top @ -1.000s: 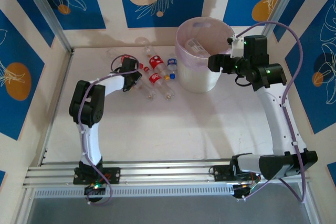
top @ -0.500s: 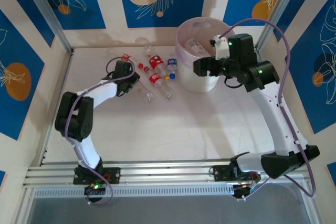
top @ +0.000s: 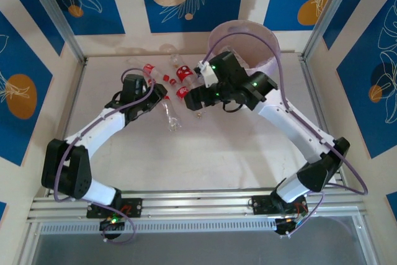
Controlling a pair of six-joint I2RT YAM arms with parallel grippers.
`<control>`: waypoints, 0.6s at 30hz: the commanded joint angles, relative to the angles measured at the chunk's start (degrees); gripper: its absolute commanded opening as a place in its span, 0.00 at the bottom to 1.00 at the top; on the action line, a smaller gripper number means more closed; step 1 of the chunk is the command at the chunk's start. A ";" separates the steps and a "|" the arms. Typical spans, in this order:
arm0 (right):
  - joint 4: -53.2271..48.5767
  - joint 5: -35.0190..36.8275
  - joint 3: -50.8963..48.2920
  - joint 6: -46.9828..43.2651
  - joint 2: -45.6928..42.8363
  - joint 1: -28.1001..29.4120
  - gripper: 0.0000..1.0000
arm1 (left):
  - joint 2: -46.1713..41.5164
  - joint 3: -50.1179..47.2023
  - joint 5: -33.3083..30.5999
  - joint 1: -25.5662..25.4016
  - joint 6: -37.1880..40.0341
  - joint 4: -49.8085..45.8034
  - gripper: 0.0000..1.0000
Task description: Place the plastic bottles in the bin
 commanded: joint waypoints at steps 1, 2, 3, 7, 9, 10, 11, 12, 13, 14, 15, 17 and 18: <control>4.55 -5.28 -1.68 4.13 2.06 -0.61 0.80 | 0.12 -3.34 9.98 -0.90 0.31 8.56 0.20; 5.20 -6.55 -2.15 4.85 2.85 -0.64 0.80 | 0.13 -4.48 11.17 -1.16 -0.95 11.85 0.17; 5.70 -7.84 -2.49 5.23 3.47 -0.58 0.80 | -0.08 -5.40 11.71 -1.46 -1.87 14.56 0.14; 7.52 -11.80 -4.42 7.02 5.59 -0.29 0.81 | -0.28 -6.45 11.43 -3.19 -3.40 18.08 0.10; 8.17 -13.05 -4.95 7.28 6.71 -0.19 0.81 | 0.15 -6.13 12.20 -4.16 -3.40 19.30 0.10; 8.38 -13.57 -5.29 7.39 7.35 -0.19 0.81 | 0.42 -6.10 12.81 -4.46 -3.66 20.14 0.09; 8.45 -13.73 -5.47 7.60 7.88 -0.12 0.82 | 0.63 -6.13 13.30 -4.67 -4.35 21.01 0.09; 8.54 -13.73 -5.70 7.70 8.27 -0.14 0.82 | 0.53 -6.42 13.47 -4.83 -5.13 22.03 0.09; 8.84 -13.59 -6.13 8.02 8.58 -0.10 0.82 | 0.43 -6.87 13.55 -4.94 -5.93 23.38 0.09; 9.40 -13.49 -6.59 8.31 8.88 -0.10 0.82 | 0.18 -7.28 13.39 -4.98 -6.83 24.41 0.09; 9.98 -13.47 -7.05 8.58 9.07 -0.10 0.82 | -0.11 -7.63 13.13 -4.96 -7.30 25.26 0.09; 10.27 -13.55 -7.28 9.05 9.92 -0.09 0.82 | -0.78 -7.97 12.36 -5.03 -7.80 25.92 0.09; 10.16 -13.49 -7.10 9.13 10.38 -0.02 0.82 | -1.12 -8.04 11.93 -5.01 -7.93 25.94 0.09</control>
